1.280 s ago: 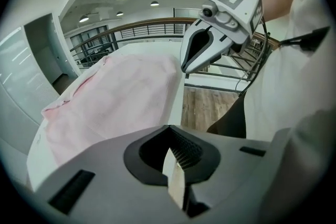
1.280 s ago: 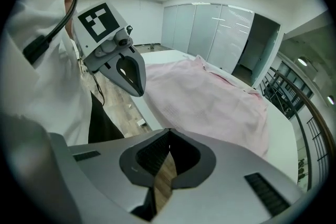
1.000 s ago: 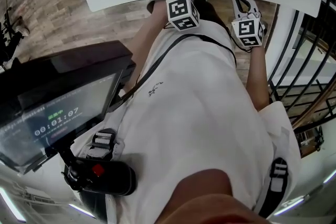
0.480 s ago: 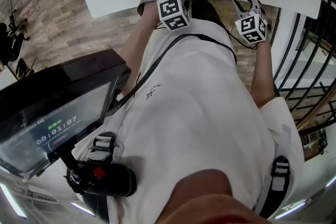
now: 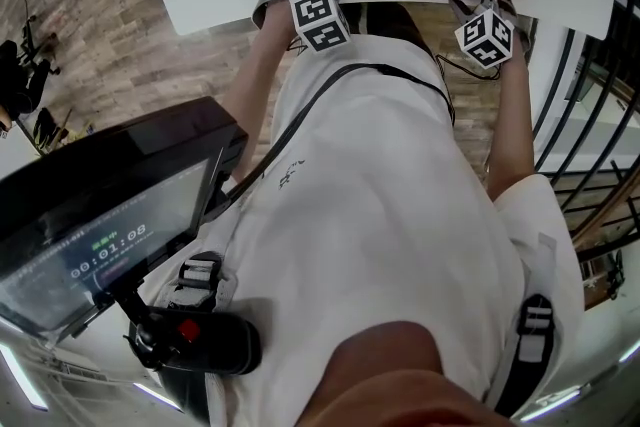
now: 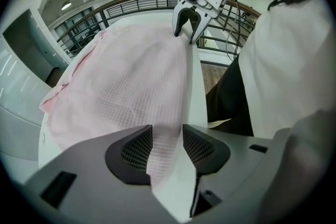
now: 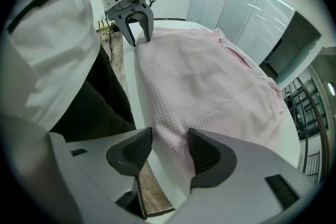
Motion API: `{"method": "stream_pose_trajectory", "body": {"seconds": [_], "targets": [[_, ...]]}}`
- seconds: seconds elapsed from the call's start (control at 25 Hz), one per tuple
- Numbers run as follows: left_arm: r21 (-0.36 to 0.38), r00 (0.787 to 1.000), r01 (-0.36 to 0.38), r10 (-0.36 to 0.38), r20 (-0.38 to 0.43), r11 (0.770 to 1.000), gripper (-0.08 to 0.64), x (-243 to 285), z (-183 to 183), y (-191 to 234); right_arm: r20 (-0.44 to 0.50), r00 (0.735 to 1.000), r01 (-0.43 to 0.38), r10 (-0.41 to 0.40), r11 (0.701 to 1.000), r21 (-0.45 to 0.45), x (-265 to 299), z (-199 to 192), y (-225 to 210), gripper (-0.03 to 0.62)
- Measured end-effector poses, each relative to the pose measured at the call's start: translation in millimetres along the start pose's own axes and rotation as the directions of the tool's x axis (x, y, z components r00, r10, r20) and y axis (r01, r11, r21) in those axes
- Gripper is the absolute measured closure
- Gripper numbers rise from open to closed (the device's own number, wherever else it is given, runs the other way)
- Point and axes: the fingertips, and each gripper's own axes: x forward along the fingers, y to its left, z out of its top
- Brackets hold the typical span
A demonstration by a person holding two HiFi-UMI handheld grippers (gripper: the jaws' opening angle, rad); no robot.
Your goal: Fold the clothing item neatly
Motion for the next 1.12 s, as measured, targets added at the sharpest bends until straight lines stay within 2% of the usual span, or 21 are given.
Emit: {"method": "stream_pose_trajectory", "body": {"seconds": [0.2, 0.48, 0.52, 0.56, 0.6, 0.68, 0.8, 1.12], "targets": [[-0.008, 1.000, 0.013, -0.013, -0.009, 1.000, 0.397, 5, -8, 3, -0.014, 1.000, -0.023, 0.023, 1.000, -0.007, 2, 1, -5, 0.377], [-0.036, 0.999, 0.045, -0.045, 0.007, 0.998, 0.399, 6, -13, 9, -0.007, 0.997, -0.073, 0.073, 0.997, 0.032, 6, 5, -8, 0.379], [-0.044, 0.999, 0.052, -0.051, 0.011, 0.998, 0.413, 6, -13, 12, -0.004, 0.998, -0.065, 0.065, 0.997, 0.039, 6, 5, -10, 0.390], [-0.054, 0.998, 0.058, -0.057, 0.016, 0.997, 0.440, 5, -12, 15, 0.000, 0.999, -0.051, 0.051, 0.998, 0.044, 6, 6, -14, 0.478], [-0.064, 0.998, 0.064, -0.063, 0.021, 0.996, 0.457, 5, -12, 17, 0.002, 0.999, -0.041, 0.041, 0.998, 0.045, 6, 6, -17, 0.506], [-0.067, 0.998, 0.066, -0.064, 0.022, 0.996, 0.489, 4, -12, 21, 0.000, 0.999, -0.033, 0.033, 0.999, 0.036, 7, 8, -20, 0.507], [-0.055, 0.997, 0.081, -0.080, 0.017, 0.995, 0.515, 2, -13, 19, 0.003, 1.000, -0.023, 0.023, 0.999, 0.028, 6, 11, -19, 0.550], [-0.048, 0.977, 0.215, -0.214, 0.026, 0.976, 0.518, -11, -14, -9, 0.014, 0.995, -0.101, 0.100, 0.993, 0.064, -11, 6, 2, 0.555]]}}
